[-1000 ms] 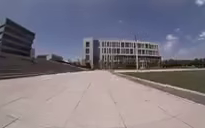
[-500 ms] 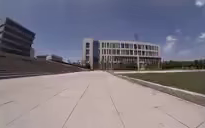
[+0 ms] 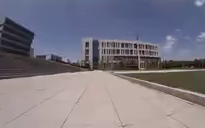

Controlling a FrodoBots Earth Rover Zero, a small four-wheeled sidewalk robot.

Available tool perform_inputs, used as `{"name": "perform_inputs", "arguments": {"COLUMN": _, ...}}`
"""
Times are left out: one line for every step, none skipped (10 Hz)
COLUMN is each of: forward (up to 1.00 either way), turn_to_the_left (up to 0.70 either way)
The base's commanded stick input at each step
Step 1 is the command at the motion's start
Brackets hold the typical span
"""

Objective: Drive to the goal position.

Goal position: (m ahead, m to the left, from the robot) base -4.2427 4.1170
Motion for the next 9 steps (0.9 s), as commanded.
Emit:
{"name": "perform_inputs", "arguments": {"forward": 0.70, "turn_to_the_left": 0.00}}
{"name": "perform_inputs", "arguments": {"forward": 0.70, "turn_to_the_left": 0.00}}
{"name": "perform_inputs", "arguments": {"forward": 0.70, "turn_to_the_left": 0.00}}
{"name": "perform_inputs", "arguments": {"forward": 0.70, "turn_to_the_left": 0.00}}
{"name": "perform_inputs", "arguments": {"forward": 0.70, "turn_to_the_left": 0.14}}
{"name": "perform_inputs", "arguments": {"forward": 0.70, "turn_to_the_left": 0.27}}
{"name": "perform_inputs", "arguments": {"forward": 0.70, "turn_to_the_left": 0.27}}
{"name": "perform_inputs", "arguments": {"forward": 0.70, "turn_to_the_left": 0.27}}
{"name": "perform_inputs", "arguments": {"forward": 0.70, "turn_to_the_left": 0.27}}
